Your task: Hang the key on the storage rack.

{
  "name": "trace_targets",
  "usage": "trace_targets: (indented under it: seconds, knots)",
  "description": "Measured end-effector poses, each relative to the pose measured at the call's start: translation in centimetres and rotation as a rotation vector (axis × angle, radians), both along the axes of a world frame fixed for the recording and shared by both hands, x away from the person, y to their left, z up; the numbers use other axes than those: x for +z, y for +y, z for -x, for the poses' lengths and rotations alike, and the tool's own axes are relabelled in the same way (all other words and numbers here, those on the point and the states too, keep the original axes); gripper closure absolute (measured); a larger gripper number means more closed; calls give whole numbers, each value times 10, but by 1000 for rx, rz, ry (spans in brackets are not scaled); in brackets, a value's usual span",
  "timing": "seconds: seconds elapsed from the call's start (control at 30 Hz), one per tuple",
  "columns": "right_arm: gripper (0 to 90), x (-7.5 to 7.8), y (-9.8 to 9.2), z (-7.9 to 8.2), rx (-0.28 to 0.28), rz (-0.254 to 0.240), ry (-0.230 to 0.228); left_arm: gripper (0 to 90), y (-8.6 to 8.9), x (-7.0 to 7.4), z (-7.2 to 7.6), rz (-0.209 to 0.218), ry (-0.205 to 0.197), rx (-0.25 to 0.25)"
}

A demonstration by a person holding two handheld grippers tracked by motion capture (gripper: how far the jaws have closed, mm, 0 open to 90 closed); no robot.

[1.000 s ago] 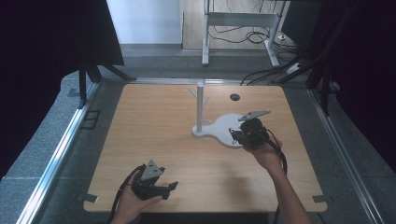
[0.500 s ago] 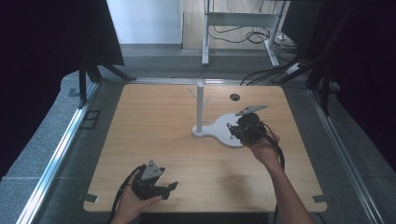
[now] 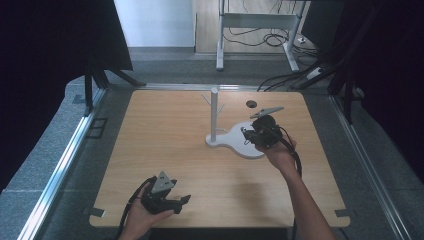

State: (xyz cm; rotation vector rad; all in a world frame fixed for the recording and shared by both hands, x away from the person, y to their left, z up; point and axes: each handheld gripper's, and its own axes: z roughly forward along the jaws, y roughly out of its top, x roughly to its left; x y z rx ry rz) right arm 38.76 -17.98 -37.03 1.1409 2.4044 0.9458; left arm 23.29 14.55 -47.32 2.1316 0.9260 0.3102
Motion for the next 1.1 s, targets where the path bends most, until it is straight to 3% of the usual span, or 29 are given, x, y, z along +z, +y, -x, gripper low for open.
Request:
trace_targets:
  seconds: [0.6,1.1]
  knots:
    - [847,0,10,-17,-14,-15,-1,281,1,0,0,5,-1,-1]
    - [847,1,15,-35,-36,8,-6,281,-1,-1,0,-4,3,-12]
